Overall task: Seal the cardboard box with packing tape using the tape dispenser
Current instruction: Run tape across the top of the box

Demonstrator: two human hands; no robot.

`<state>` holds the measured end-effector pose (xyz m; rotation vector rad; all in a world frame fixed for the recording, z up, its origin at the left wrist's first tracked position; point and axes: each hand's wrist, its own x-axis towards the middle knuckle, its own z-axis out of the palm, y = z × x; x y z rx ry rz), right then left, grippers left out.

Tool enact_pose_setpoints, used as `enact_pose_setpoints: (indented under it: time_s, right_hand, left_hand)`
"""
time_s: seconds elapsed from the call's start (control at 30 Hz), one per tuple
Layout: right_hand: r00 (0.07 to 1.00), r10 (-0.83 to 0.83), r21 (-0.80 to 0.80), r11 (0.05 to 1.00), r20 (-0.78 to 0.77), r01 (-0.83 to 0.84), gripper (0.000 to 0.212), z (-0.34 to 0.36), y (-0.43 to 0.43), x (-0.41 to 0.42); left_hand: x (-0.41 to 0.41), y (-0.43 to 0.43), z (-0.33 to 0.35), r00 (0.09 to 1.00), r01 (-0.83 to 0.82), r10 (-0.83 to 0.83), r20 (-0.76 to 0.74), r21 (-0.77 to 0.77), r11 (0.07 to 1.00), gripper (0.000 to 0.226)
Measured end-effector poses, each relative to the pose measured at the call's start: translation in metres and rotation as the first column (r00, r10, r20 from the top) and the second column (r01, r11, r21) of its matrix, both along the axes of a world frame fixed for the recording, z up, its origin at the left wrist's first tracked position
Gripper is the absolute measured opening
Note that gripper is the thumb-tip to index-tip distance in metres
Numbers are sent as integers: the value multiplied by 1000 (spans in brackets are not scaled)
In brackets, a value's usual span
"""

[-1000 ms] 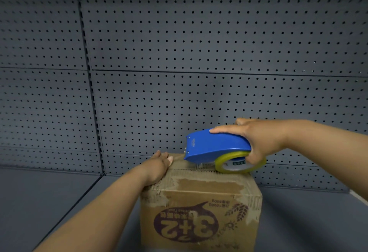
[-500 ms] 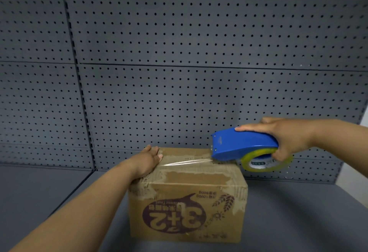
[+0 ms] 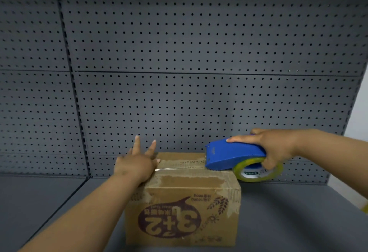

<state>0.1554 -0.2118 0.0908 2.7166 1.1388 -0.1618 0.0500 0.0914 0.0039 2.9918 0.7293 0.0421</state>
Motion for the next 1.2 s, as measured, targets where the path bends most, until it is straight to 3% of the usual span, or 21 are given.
enact_pose_setpoints:
  time_s: [0.07, 0.1, 0.13, 0.23, 0.3, 0.4, 0.57, 0.87, 1.2]
  right_hand:
    - [1000, -7, -11, 1000, 1, 7, 97, 2, 1, -1]
    - [1000, -15, -14, 1000, -5, 15, 97, 3, 1, -1]
    - [1000, -22, -16, 1000, -14, 22, 97, 4, 1, -2]
    - [999, -23, -20, 1000, -37, 22, 98, 6, 2, -3]
    - [999, -19, -20, 1000, -49, 18, 97, 7, 2, -3]
    - [998, -24, -30, 999, -66, 22, 97, 7, 2, -1]
    - [998, 9, -40, 999, -70, -12, 104, 7, 3, 3]
    - [988, 41, 156, 988, -146, -18, 101, -13, -37, 19]
    - [979, 13, 214, 976, -202, 32, 100, -19, -108, 27]
  left_hand:
    - [0, -15, 7, 997, 55, -69, 42, 278, 959, 60]
    - [3, -24, 10, 994, 82, -99, 38, 311, 947, 59]
    - [8, -35, 14, 991, 117, -130, 29, 285, 951, 56]
    - [24, -64, 19, 980, 197, -196, 45, -7, 980, 51]
    - [34, -76, 15, 979, 206, -205, 21, -93, 974, 55]
    - [44, -78, -3, 982, 168, -176, -65, -109, 980, 57]
    - [45, -76, -8, 984, 149, -160, -79, -133, 980, 60]
    - [46, -77, -6, 983, 137, -153, -102, -147, 980, 59]
    - [48, -77, -4, 978, 130, -150, -145, -143, 981, 58]
